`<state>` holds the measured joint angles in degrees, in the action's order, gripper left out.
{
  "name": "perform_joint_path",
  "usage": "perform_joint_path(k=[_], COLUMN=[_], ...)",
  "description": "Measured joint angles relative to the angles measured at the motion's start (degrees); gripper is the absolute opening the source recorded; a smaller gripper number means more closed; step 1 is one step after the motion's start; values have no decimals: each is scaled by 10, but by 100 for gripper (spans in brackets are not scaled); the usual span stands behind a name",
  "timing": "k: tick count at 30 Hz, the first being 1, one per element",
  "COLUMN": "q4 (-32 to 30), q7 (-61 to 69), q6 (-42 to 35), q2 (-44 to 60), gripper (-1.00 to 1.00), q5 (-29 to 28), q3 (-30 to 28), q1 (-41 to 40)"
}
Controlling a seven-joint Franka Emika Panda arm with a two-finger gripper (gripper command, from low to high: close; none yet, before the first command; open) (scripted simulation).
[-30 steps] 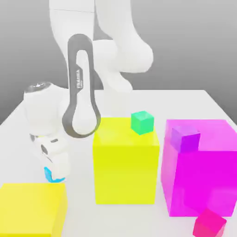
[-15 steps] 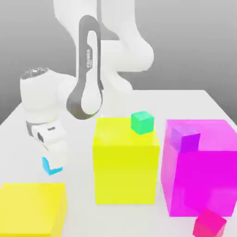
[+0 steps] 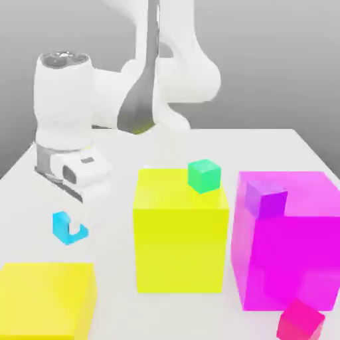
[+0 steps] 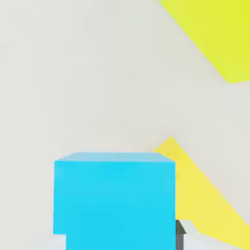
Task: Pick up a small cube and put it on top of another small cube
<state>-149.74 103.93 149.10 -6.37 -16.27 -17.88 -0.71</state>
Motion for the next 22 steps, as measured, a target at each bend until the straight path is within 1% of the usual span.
perform_joint_path(k=[3,6,11,14,15,18,19,22], q4=[40,79,141,180,187,196,198,198], q7=[-9,-10,14,44,49,53,53,53], q6=[-28,-45,-53,-49,-39,10,26,26], q2=[10,35,113,179,201,263,281,281], gripper=[-100,-100,-100,-100,-100,-100,100,100], q5=[14,37,95,138,145,149,149,149], q3=[41,75,130,175,185,193,193,193], q1=[49,116,204,230,234,239,239,239])
